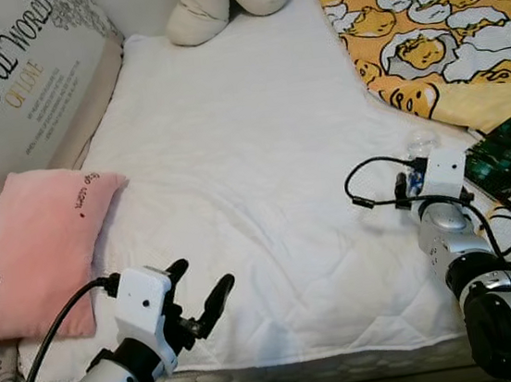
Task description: Clean up the room
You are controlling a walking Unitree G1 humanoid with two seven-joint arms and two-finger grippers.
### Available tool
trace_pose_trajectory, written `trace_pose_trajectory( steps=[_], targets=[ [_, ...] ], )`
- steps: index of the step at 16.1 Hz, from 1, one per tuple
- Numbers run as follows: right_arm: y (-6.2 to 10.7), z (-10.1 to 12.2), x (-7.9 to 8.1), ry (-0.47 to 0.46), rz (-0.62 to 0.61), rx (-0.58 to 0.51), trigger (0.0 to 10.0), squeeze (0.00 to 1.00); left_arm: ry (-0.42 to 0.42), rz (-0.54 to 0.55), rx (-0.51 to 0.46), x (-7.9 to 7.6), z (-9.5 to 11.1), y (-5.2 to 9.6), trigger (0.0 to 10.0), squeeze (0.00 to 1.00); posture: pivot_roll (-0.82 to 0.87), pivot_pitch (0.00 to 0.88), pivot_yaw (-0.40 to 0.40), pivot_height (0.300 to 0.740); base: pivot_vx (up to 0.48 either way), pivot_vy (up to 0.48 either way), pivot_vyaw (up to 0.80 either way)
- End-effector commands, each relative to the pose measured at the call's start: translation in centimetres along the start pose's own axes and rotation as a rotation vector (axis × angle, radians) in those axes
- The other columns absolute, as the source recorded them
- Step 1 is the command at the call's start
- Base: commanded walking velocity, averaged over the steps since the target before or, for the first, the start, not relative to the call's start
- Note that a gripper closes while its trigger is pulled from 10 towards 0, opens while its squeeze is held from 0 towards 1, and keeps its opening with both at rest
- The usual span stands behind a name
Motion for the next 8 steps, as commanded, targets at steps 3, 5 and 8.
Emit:
trace_pose_trajectory(
  steps=[3, 5, 8],
  targets=[
    [0.4, -2.7, 1.3, -0.075, 0.052, 0.142, 0.0, 0.0, 0.01, -0.126, 0.092, -1.0, -1.0, 1.0, 10.0, 0.0, 0.08, 0.074, 0.235, 0.731, 0.0, 0.0, 0.0],
    [0.4, -2.5, 1.4, -0.076, 0.061, 0.137, 0.0, 0.0, -0.043, -0.155, 0.108, -0.9, -1.1, 1.2, 10.0, 0.0, 0.08, 0.074, 0.234, 0.731, 0.0, 0.0, 0.0],
    [0.3, -1.7, 1.6, -0.071, 0.076, 0.108, 0.0, 0.0, -0.092, -0.212, 0.089, -1.2, -0.7, 1.0, 10.0, 0.0, 0.08, 0.072, 0.233, 0.731, 0.0, 0.0, 0.0]
  ],
)
Point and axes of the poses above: a point about 5 cm out from each wrist's last joint towards the gripper, its own y axis pointing back from the gripper into the wrist, its own z axis along the axis of the wrist's last joint, x = y × z, the point moved 4 cm from there along -y, pointing out of the wrist towards the gripper, and after that the axes turned 14 degrees about y, right-handed, at the moved point
